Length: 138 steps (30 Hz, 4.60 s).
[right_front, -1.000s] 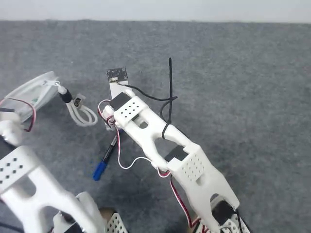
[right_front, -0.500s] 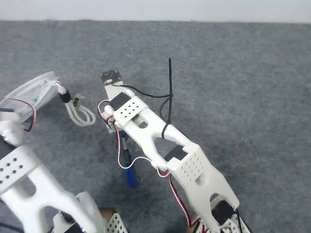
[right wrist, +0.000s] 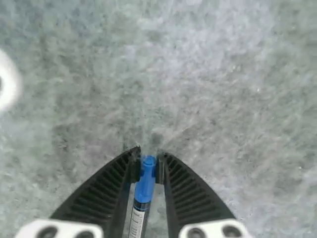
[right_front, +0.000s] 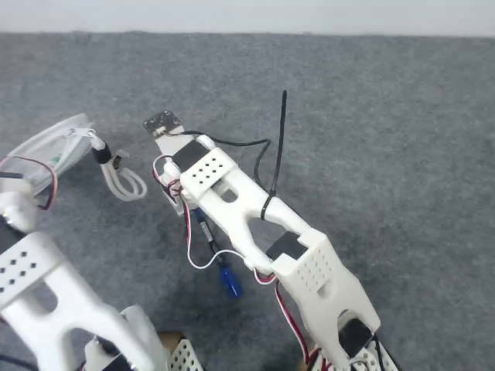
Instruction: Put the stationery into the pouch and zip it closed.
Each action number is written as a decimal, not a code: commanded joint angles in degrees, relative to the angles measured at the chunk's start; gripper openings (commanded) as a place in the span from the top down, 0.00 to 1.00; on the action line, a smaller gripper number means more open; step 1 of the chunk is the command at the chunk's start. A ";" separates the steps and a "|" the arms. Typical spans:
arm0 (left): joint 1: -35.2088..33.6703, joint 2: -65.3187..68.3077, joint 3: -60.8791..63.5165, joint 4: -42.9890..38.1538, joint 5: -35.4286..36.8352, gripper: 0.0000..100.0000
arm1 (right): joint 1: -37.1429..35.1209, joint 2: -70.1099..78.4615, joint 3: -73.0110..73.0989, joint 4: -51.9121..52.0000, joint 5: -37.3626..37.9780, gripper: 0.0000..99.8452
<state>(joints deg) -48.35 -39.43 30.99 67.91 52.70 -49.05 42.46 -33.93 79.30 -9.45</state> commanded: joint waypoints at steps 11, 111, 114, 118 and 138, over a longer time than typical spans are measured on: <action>0.18 -2.99 -0.57 -2.37 0.88 0.99 | -2.24 -0.75 -1.23 1.45 -6.15 0.85; 36.84 -3.34 -3.65 3.43 -13.27 0.99 | 5.58 -123.03 95.56 -78.11 -6.59 0.99; 36.84 -3.34 -3.65 3.43 -13.27 0.99 | 5.58 -123.91 99.60 -86.46 -6.51 0.99; 36.84 -3.34 -3.65 3.52 -13.27 0.99 | 5.67 -123.91 102.77 -93.93 -6.15 0.99; 36.75 -3.08 -3.65 3.52 -13.27 0.99 | 6.81 -116.70 103.74 -104.31 -0.44 0.99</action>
<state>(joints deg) -11.78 -39.43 30.90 71.52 39.96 -43.78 -78.59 70.33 -20.92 -11.03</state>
